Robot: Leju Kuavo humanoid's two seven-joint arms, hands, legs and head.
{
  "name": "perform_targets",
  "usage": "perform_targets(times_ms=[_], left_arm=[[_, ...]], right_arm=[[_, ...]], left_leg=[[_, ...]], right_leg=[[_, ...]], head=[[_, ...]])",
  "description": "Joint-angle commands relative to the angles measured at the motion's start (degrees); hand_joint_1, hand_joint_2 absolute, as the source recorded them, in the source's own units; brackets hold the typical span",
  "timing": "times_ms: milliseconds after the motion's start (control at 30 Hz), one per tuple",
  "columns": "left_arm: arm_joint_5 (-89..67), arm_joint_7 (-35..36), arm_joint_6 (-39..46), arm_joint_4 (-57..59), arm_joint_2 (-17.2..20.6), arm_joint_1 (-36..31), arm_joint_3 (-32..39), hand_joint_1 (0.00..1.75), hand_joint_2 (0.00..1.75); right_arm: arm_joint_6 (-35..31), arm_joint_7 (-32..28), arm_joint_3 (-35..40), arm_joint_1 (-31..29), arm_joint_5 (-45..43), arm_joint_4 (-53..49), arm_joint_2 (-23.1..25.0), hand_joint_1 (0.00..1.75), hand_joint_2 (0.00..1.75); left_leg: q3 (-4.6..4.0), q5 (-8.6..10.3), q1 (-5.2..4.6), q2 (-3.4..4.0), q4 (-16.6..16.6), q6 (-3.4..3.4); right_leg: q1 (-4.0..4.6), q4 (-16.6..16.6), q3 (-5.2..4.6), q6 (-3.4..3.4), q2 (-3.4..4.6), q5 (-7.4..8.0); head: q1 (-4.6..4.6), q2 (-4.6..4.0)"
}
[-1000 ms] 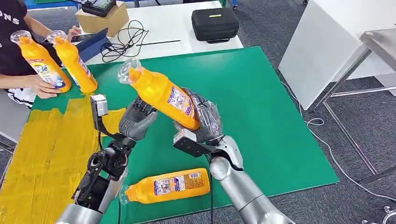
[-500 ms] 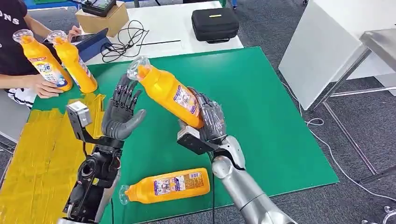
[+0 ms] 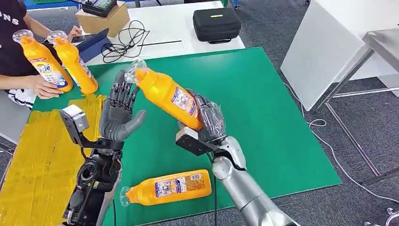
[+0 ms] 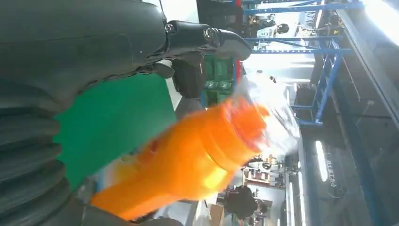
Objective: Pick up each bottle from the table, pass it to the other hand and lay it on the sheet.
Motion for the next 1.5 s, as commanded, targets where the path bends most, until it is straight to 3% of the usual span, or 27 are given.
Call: perform_targets(times_ms=[33,500,1300,1333,1367,1400,1500], left_arm=[[2.9,1.2,-2.6,3.4,0.8,-2.1,-1.1,0.0,1.75],[6.2,1.9,-4.3,9.1,0.4,-4.3,-0.4,0.0,1.75],[6.9,0.2,-1.8,10.7,0.5,-4.6,1.0,0.0,1.75],[7.5,-0.5,-0.9,10.4,0.2,-4.2,1.8,0.86,1.75],[7.9,-1.5,0.3,9.7,0.2,-3.6,2.5,1.54,1.75],[8.5,-1.9,0.8,9.2,0.2,-3.2,2.9,1.73,1.75],[9.2,-3.1,2.6,8.2,0.4,-2.6,3.7,1.75,1.75]], right_arm=[[-0.6,0.1,4.5,-4.6,1.8,10.0,1.8,1.75,1.75],[-0.7,-0.1,13.3,-6.2,4.7,14.8,3.7,1.75,1.75],[0.1,-0.1,17.1,-6.5,2.9,17.9,4.2,1.75,1.75],[-0.2,-0.2,17.3,-6.4,2.5,18.1,4.2,1.75,1.75],[-0.4,-0.4,17.4,-6.3,2.0,18.4,4.3,1.75,1.75],[-0.6,-0.6,17.5,-6.3,1.5,18.7,4.4,1.75,1.75],[-1.4,-0.9,17.7,-6.1,0.0,19.7,4.4,1.75,1.75]], left_leg=[[0.42,-0.21,0.09,0.22,0.0,-0.15],[0.31,-0.12,0.06,0.13,0.0,-0.11],[0.37,-0.17,0.1,0.08,0.0,-0.14],[0.33,-0.15,0.1,0.06,0.0,-0.13],[0.43,-0.2,0.13,0.09,0.0,-0.16],[0.34,-0.14,0.09,0.08,0.0,-0.12],[0.46,-0.2,0.12,0.15,0.0,-0.16]], right_leg=[[0.12,0.0,0.4,-0.12,0.1,-0.15],[0.08,0.0,0.29,-0.08,0.05,-0.09],[0.11,0.0,0.37,-0.1,-0.03,-0.16],[0.11,0.0,0.33,-0.09,-0.04,-0.14],[0.14,0.0,0.43,-0.11,-0.03,-0.19],[0.1,-0.1,0.34,-0.09,-0.02,-0.13],[0.14,-0.1,0.45,-0.12,0.03,-0.17]], head=[[0.0,0.0],[-0.02,0.0],[0.0,0.0],[0.0,0.0],[0.0,0.0],[0.0,0.0],[0.0,0.0]])
